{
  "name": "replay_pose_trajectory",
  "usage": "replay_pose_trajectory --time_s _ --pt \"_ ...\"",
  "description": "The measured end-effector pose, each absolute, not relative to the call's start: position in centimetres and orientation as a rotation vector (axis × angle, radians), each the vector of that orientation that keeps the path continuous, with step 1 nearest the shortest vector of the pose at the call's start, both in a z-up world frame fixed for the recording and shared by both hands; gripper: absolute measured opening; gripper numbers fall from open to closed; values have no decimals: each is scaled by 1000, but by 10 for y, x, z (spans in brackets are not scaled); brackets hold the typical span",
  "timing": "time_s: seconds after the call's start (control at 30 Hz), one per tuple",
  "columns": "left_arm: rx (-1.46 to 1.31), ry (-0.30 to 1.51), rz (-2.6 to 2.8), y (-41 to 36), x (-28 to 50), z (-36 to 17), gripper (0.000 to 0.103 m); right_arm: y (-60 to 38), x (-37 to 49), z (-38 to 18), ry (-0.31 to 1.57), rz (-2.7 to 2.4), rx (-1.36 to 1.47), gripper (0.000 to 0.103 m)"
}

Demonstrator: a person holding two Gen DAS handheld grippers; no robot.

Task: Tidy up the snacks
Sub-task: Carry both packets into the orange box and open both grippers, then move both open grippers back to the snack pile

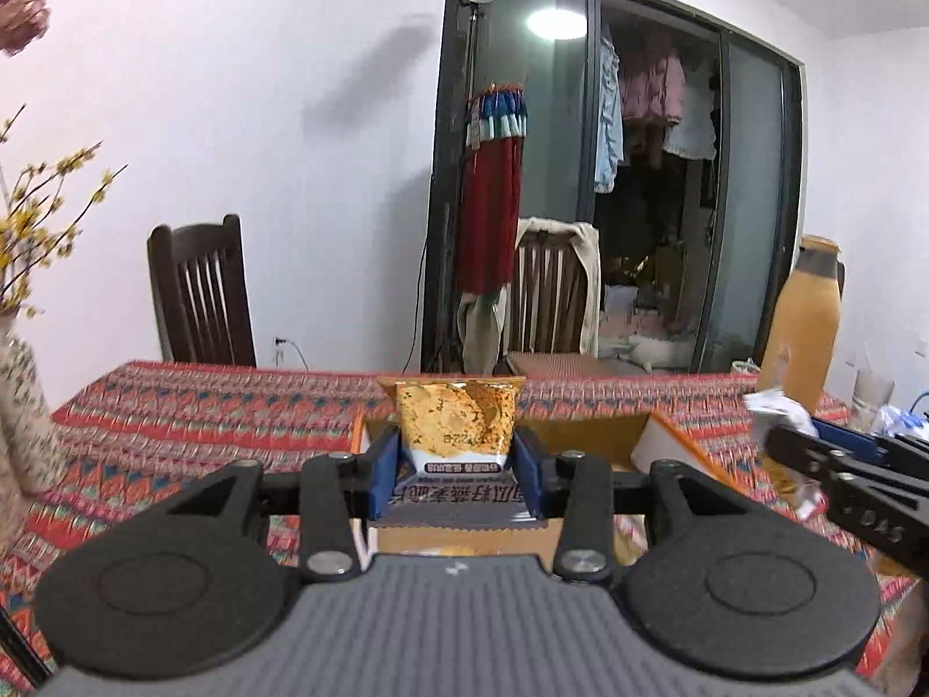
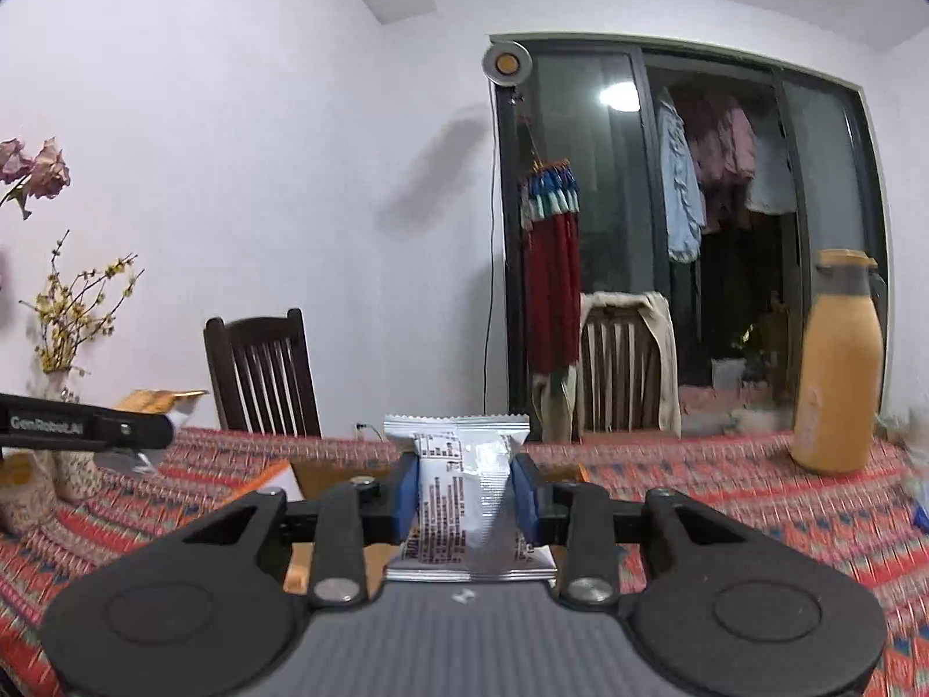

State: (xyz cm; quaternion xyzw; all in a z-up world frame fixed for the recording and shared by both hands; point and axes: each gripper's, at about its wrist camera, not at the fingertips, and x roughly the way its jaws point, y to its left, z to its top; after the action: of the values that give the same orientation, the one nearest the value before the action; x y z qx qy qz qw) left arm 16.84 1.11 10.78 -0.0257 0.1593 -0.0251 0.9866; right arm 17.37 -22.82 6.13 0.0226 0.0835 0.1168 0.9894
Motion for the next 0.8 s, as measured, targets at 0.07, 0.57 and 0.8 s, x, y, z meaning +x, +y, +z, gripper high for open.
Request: replay_pose_trajectory --time_s 0.07,0.57,0.8 --pt "-59 310 -35 7 184 109 42 -222 192 66 160 228 40 33" --pt "-82 413 11 13 233 62 43 -209 253 24 304 191 31 35" --pt "-112 344 63 17 220 64 103 -210 245 21 291 160 47 103"
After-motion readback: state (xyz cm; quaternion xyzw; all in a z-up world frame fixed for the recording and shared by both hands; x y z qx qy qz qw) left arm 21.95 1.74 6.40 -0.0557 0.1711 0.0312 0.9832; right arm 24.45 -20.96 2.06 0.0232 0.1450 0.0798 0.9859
